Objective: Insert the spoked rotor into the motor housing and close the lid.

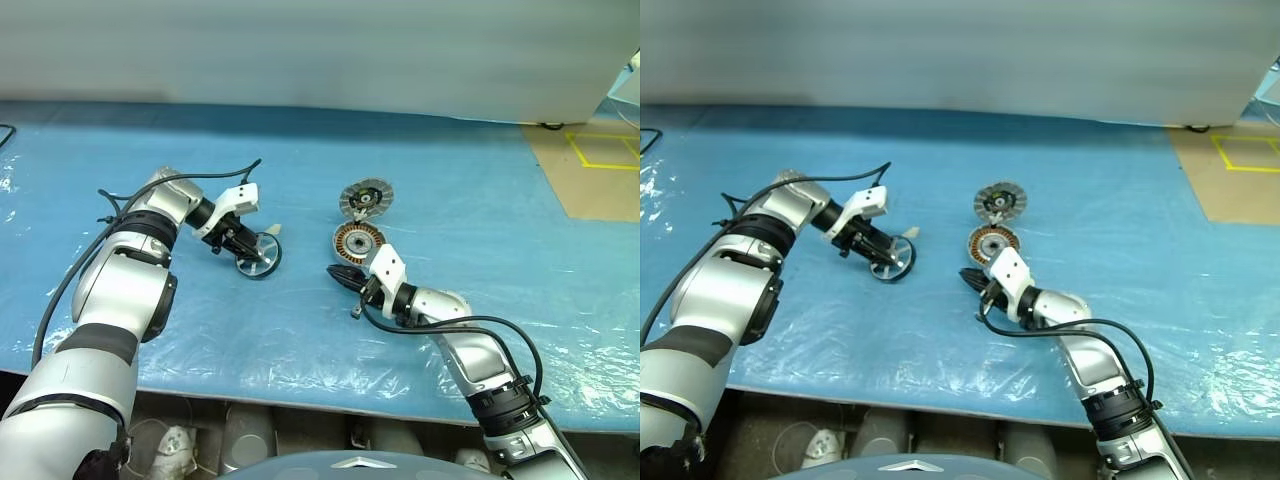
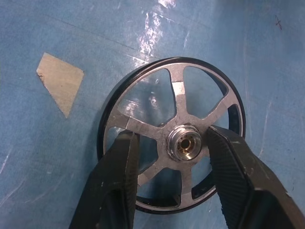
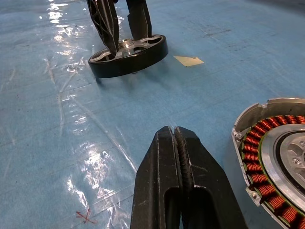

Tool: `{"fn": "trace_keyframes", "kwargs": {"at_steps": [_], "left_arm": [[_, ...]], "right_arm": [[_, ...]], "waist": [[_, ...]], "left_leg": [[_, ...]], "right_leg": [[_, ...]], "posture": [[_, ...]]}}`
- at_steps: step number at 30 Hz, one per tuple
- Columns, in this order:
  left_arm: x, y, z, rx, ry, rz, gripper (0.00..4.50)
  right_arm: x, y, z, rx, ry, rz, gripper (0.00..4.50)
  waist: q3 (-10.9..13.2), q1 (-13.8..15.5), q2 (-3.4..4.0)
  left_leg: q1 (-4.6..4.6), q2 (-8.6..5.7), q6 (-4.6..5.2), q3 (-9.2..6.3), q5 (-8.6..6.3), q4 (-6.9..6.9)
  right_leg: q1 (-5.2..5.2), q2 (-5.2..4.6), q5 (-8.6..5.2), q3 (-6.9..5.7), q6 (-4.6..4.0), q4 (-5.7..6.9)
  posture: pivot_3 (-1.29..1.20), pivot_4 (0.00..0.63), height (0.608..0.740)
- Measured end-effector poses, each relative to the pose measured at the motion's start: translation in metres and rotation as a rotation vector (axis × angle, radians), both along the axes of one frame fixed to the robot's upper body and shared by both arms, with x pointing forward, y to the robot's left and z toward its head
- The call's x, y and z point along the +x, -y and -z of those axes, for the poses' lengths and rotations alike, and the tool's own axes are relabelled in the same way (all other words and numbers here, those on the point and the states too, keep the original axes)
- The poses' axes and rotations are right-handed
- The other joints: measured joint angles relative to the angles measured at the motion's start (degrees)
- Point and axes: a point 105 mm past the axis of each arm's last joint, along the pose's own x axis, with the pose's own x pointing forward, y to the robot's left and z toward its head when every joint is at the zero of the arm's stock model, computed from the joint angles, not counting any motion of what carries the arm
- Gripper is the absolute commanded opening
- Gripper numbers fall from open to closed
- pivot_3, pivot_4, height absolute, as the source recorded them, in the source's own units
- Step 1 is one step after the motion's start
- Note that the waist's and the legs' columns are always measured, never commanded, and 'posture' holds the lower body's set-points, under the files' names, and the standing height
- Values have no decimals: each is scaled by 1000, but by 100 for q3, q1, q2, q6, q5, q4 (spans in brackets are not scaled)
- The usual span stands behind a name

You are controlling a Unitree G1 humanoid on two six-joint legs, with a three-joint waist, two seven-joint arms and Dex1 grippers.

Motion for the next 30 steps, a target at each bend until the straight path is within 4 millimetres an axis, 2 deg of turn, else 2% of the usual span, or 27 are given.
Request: {"fn": "trace_keyframes", "kwargs": {"at_steps": [6, 13, 23, 30], "left_arm": [[4, 13, -7, -86, 22, -10, 1804], [9, 38, -40, -216, 53, 37, 1804], [-1, 89, -43, -340, -11, 138, 1804], [-6, 106, -48, -387, -20, 174, 1804]], "right_arm": [[1, 4, 0, -6, 2, 5, 0], [4, 36, -6, -29, 15, 80, 0], [5, 75, -21, -36, 36, 195, 0], [-2, 72, -32, 21, 27, 180, 0]], "waist": [[3, 9, -5], [10, 12, -17], [12, 9, -18], [12, 2, -18]], "left_leg": [[-6, 0, 0, -1, 0, 0], [-6, -1, 1, -1, 1, -8], [-6, -2, 18, -1, 10, -7], [-6, -3, 20, -1, 11, -9]], "right_leg": [[0, 0, 1, -1, 2, -2], [-1, 1, 9, -2, 15, -12], [0, 1, 10, -2, 17, -13], [0, 2, 11, -2, 18, -16]], "posture": [[0, 150, 740], [0, 150, 740], [0, 150, 740], [0, 150, 740]]}}
